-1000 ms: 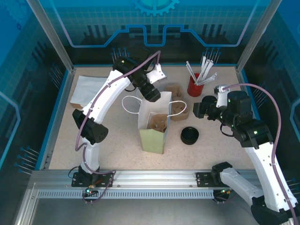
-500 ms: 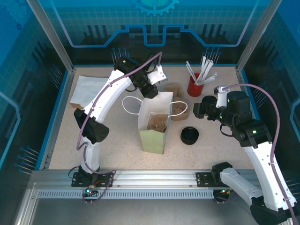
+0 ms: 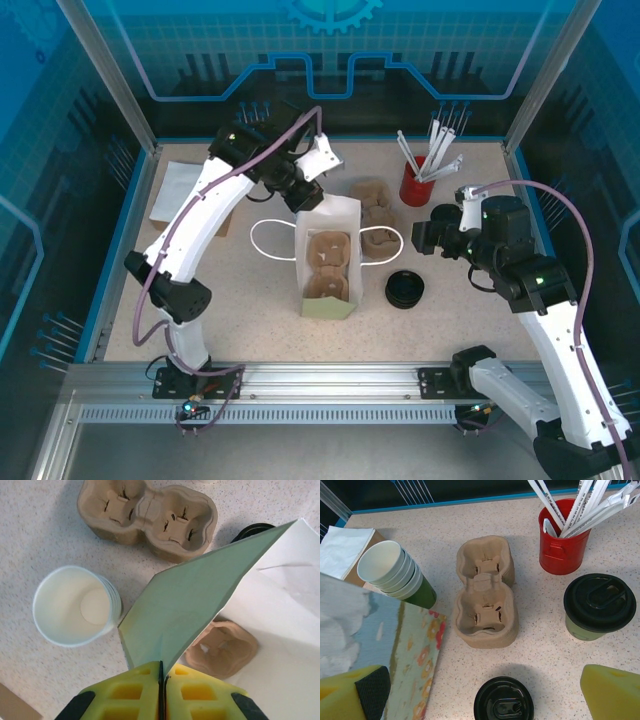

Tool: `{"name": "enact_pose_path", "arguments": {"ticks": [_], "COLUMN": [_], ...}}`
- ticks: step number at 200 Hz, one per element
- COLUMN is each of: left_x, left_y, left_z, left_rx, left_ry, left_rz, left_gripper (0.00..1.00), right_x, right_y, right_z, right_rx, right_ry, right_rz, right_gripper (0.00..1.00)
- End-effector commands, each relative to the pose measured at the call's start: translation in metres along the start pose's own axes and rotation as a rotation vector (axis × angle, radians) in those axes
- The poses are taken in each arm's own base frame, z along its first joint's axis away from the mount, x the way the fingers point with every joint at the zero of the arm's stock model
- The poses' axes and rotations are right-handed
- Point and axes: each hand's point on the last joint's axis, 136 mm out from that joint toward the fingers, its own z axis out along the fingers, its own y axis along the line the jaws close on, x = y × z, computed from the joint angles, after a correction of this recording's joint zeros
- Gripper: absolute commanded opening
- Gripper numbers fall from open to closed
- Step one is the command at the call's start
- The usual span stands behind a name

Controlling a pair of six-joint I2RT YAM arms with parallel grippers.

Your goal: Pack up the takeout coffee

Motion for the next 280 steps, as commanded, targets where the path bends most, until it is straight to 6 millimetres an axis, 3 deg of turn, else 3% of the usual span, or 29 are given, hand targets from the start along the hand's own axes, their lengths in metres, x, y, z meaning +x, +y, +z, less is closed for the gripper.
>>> {"name": "enact_pose_path", "arguments": {"ticks": [1, 59, 116, 187, 204, 231, 248, 280], "left_x": [0.021, 0.051, 0.065, 0.094, 0.096, 0.096, 0.095, 0.095], "left_y": [-0.018, -0.005, 0.023, 0.051, 0.052, 0.050, 0.050, 0.048], "left_z": [-0.012, -0.022, -0.032, -0.020, -0.021, -0.027, -0.039, -0.065], "left_rx": [0.051, -0.068, -0.152, -0.209, -0.218, -0.224, -0.241, -0.279], "left_ry": [0.045, 0.056, -0.035, -0.046, -0.049, -0.066, -0.091, -0.169], "left_rz": [-0.138, -0.380, -0.632, -0.767, -0.768, -0.758, -0.746, -0.728], "left_gripper": [0.10, 0.08, 0.09, 0.10, 0.16, 0.34, 0.50, 0.69], "right_x": [-0.002, -0.015, 0.002, 0.021, 0.025, 0.036, 0.040, 0.044], "right_y": [-0.006, -0.016, -0.035, -0.066, -0.077, -0.091, -0.096, -0.108], "right_z": [-0.004, -0.017, -0.007, 0.011, 0.015, 0.024, 0.031, 0.041], "right_rx": [0.022, 0.079, 0.162, 0.239, 0.264, 0.281, 0.273, 0.291], "right_ry": [-0.016, -0.058, 0.063, 0.213, 0.253, 0.313, 0.337, 0.382], "right_rz": [0.013, 0.028, 0.011, 0.021, 0.023, 0.039, 0.056, 0.075], "right_gripper": [1.00, 1.00, 1.00, 1.00, 1.00, 1.00, 1.00, 1.00]}}
